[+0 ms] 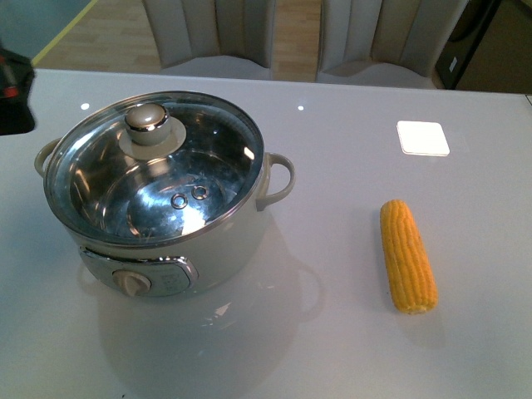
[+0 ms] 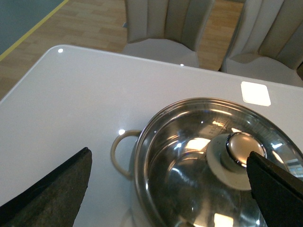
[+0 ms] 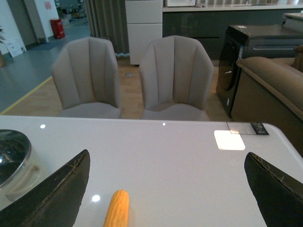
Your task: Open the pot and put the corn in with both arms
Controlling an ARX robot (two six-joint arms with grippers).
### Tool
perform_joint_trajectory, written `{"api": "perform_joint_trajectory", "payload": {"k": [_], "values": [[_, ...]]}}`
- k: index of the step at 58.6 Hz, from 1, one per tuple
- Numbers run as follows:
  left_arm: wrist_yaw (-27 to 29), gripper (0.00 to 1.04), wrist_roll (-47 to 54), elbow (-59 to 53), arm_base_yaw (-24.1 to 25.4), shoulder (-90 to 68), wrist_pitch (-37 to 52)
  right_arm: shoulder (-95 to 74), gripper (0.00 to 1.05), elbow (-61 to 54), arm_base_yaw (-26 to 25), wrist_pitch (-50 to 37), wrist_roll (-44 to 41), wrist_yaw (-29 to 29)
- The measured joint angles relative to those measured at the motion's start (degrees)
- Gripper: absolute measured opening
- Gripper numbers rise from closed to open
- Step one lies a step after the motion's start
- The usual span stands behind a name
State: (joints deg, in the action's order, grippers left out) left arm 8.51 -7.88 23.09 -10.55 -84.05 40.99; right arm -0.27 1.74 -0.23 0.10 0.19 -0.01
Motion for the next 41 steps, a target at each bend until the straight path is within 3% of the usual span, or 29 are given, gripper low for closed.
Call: {"api": "perform_joint_trajectory", "payload": {"k": [23, 41], "values": [[-4.0, 0.98, 4.3, 11.9, -6.5, -20.9, 12.3, 0.0, 0.96, 0.0, 0.0, 0.0, 0.0, 0.0], [-4.4, 0.98, 5.2, 12.7, -8.5, -30.7, 19.0, 0.0, 0.96, 0.0, 0.0, 0.0, 0.0, 0.0]]}}
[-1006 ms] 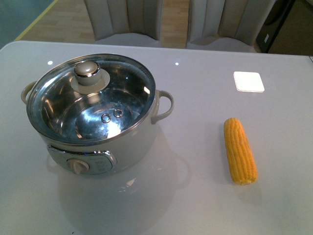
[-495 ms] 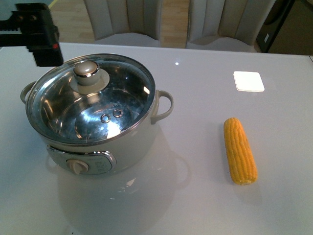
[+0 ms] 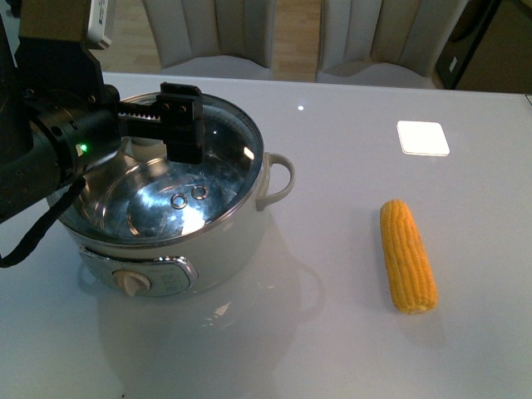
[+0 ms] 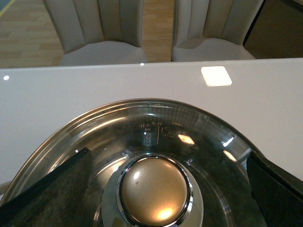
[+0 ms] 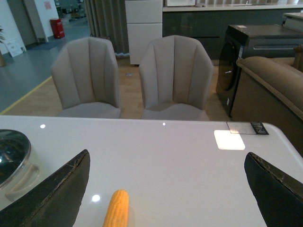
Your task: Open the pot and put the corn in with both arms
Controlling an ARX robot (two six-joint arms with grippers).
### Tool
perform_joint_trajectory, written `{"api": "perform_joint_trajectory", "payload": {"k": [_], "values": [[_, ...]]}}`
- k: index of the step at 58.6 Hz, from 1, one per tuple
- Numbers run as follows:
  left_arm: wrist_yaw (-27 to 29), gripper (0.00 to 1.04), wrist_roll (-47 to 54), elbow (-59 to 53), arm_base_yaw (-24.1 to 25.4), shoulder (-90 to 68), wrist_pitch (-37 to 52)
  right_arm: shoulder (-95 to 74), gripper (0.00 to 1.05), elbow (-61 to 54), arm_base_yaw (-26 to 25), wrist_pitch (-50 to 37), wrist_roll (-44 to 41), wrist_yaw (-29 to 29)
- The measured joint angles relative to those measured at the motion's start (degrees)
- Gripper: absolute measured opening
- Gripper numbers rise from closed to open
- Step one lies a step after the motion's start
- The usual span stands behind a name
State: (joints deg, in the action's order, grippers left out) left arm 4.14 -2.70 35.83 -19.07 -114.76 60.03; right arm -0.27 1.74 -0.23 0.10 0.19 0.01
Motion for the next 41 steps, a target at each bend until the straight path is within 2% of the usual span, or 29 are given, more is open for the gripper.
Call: {"api": "perform_joint_trajectory", "payload": {"k": [41], "values": [[0.8, 0.98, -1.2, 1.8, 1.5, -7.1, 2.4, 0.0, 0.96, 0.0, 0.0, 0.0, 0.0, 0.0]]}}
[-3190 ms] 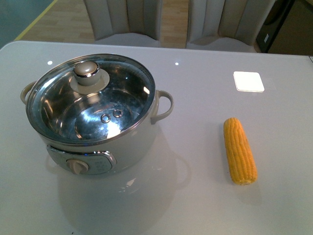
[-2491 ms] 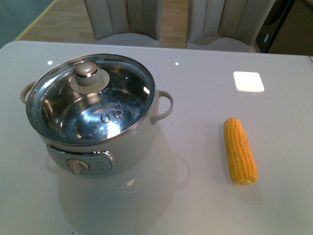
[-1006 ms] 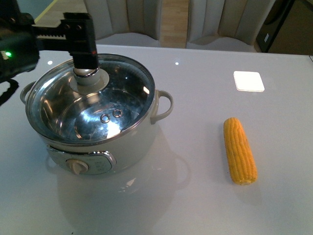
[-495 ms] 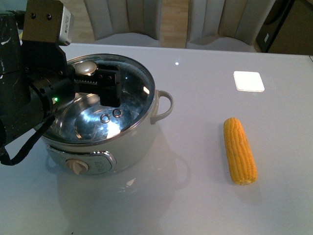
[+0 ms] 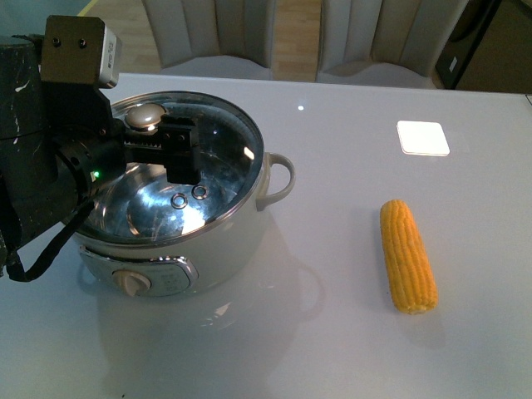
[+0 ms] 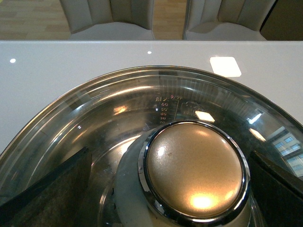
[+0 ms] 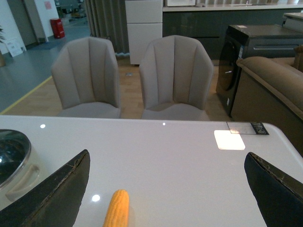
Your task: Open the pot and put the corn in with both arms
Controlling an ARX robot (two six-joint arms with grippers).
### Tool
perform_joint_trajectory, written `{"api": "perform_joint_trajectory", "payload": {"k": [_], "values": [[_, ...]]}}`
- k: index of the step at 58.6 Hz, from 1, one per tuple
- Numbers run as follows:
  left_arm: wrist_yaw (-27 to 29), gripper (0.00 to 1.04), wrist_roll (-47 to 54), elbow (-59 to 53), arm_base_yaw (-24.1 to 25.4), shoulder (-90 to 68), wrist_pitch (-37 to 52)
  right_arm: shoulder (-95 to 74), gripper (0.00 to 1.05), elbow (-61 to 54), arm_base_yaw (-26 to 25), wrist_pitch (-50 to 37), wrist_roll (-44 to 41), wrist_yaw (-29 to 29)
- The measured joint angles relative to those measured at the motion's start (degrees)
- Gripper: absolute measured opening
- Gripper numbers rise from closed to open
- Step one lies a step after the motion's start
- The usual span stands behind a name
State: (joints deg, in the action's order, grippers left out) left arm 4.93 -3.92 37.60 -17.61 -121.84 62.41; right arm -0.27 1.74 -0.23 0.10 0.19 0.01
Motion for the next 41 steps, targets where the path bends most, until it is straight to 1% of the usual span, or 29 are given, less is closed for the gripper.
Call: {"api": "perform_joint_trajectory", "payload": {"k": [7, 9, 15, 21, 24, 27, 29, 32, 41], "values": [[0.4, 0.98, -0.3, 0.1, 0.0, -0.1, 0.2, 0.0, 0.96, 0.0, 0.0, 0.0, 0.0, 0.0], [0.5, 0.96, -0.3, 0.1, 0.0, -0.1, 0.2, 0.0, 0.96, 0.0, 0.0, 0.0, 0.0, 0.0], [0.5, 0.78, -0.4, 0.3, -0.5, -0.2, 0.2, 0.0, 0.96, 0.0, 0.0, 0.0, 0.0, 0.0], [1.1, 0.63, -1.1, 0.4, -0.5, -0.2, 0.2, 0.0, 0.96, 0.0, 0.0, 0.0, 0.0, 0.0], [0.9, 0.60, -0.5, 0.4, -0.6, -0.1, 0.2, 0.0, 0.96, 0.0, 0.0, 0.0, 0.0, 0.0], [1.3, 0.51, -0.4, 0.5, -0.9, -0.1, 0.2, 0.0, 0.96, 0.0, 0.0, 0.0, 0.0, 0.0], [1.3, 0.47, -0.1, 0.5, -0.9, -0.1, 0.2, 0.0, 0.96, 0.0, 0.0, 0.0, 0.0, 0.0], [1.4, 0.46, 0.2, 0.5, -0.9, -0.1, 0.2, 0.0, 0.96, 0.0, 0.0, 0.0, 0.0, 0.0], [1.7, 0.45, 0.7, 0.5, -0.9, 0.0, 0.0, 0.0, 0.96, 0.0, 0.0, 0.0, 0.0, 0.0]]}}
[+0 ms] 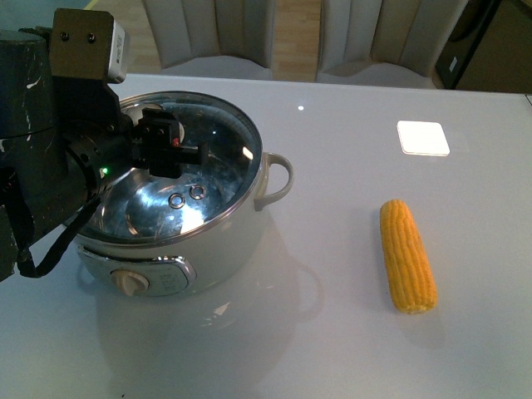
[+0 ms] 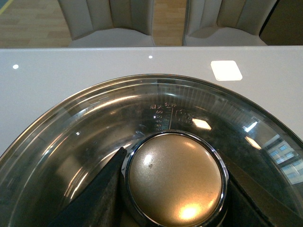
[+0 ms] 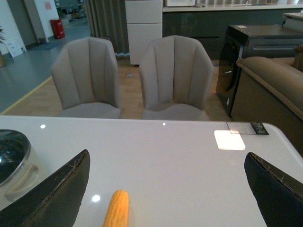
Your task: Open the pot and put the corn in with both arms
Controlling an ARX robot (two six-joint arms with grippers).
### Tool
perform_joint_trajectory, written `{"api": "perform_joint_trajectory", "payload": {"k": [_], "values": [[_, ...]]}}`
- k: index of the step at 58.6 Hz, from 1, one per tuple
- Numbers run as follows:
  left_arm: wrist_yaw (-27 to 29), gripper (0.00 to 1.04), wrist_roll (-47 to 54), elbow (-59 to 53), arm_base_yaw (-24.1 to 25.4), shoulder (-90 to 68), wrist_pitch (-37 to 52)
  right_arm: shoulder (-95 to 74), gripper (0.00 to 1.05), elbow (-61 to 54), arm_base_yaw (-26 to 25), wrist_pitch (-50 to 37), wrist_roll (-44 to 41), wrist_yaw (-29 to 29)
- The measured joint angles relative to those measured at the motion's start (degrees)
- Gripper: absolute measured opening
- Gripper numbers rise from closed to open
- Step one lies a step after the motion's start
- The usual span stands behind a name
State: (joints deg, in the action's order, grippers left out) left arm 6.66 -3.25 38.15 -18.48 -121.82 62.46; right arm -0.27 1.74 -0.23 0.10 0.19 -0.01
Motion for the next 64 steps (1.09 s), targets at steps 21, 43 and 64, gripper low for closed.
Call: {"api": "perform_joint_trajectory", "payload": {"k": [21, 43, 64], "values": [[1.3, 0.45, -0.5, -0.1, 0.0, 3.4, -3.7, 0.0, 0.96, 0.0, 0.0, 0.0, 0.0, 0.0], [3.8, 0.45, 0.0, -0.7, 1.4, 11.0, -6.8, 0.0, 0.96, 0.0, 0.0, 0.0, 0.0, 0.0], [2.7, 0.45, 1.2, -5.7, 5.7, 21.7, -7.9, 0.0, 0.96, 0.0, 0.0, 0.0, 0.0, 0.0]]}}
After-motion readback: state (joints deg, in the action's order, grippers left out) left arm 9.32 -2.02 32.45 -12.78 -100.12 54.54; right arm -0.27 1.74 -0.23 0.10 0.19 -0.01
